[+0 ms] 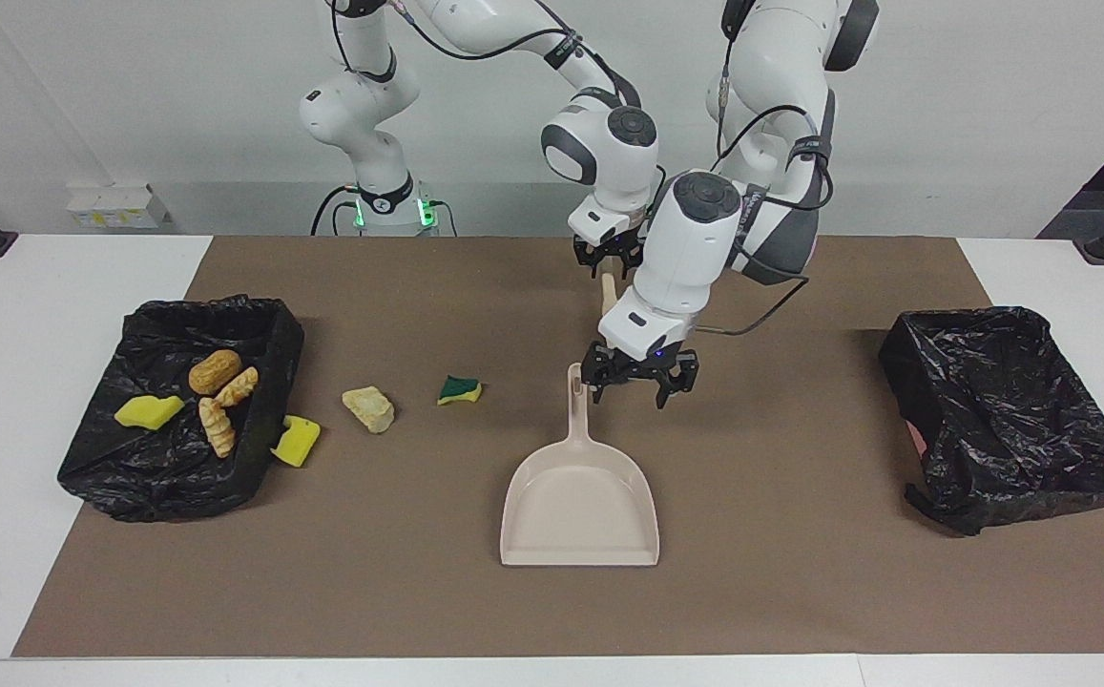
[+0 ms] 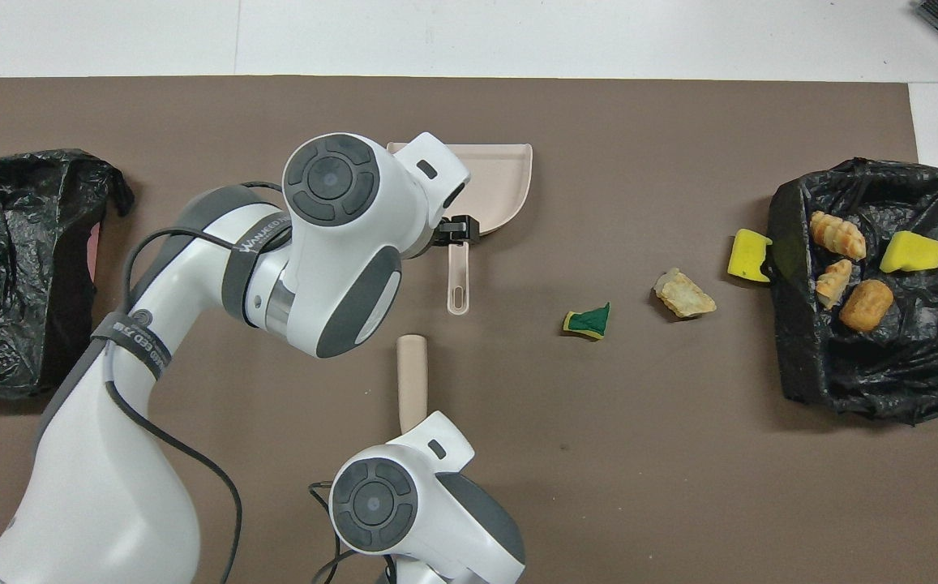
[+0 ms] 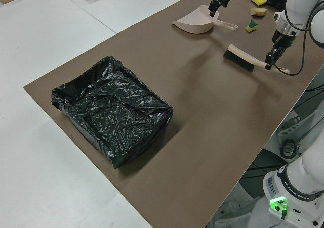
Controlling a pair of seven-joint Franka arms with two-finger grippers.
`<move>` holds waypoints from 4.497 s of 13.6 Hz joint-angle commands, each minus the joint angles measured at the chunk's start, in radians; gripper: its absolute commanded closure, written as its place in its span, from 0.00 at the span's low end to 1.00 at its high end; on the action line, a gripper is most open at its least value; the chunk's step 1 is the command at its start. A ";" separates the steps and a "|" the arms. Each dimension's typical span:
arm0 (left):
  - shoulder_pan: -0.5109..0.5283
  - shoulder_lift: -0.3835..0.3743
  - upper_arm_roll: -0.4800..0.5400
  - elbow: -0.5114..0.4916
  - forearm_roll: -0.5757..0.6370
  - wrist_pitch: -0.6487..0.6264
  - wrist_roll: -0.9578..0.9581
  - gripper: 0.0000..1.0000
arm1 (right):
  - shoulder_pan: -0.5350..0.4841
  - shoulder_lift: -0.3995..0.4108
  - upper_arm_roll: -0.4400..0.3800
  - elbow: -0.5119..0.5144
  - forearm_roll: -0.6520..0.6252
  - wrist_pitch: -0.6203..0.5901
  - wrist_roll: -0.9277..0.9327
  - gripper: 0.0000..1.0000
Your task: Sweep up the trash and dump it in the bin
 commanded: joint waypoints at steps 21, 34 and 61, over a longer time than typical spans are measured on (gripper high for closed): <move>-0.035 0.071 0.025 -0.017 0.233 0.103 0.130 1.00 | -0.578 -0.207 -0.004 -0.061 -0.329 -0.348 -0.321 1.00; 0.027 -0.156 0.025 -0.256 0.222 -0.108 1.159 1.00 | -0.767 -0.099 0.005 -0.078 -0.285 -0.185 -0.733 1.00; 0.013 -0.276 0.016 -0.494 0.159 -0.019 1.211 1.00 | -0.542 -0.006 -0.002 -0.069 -0.084 0.022 -0.770 1.00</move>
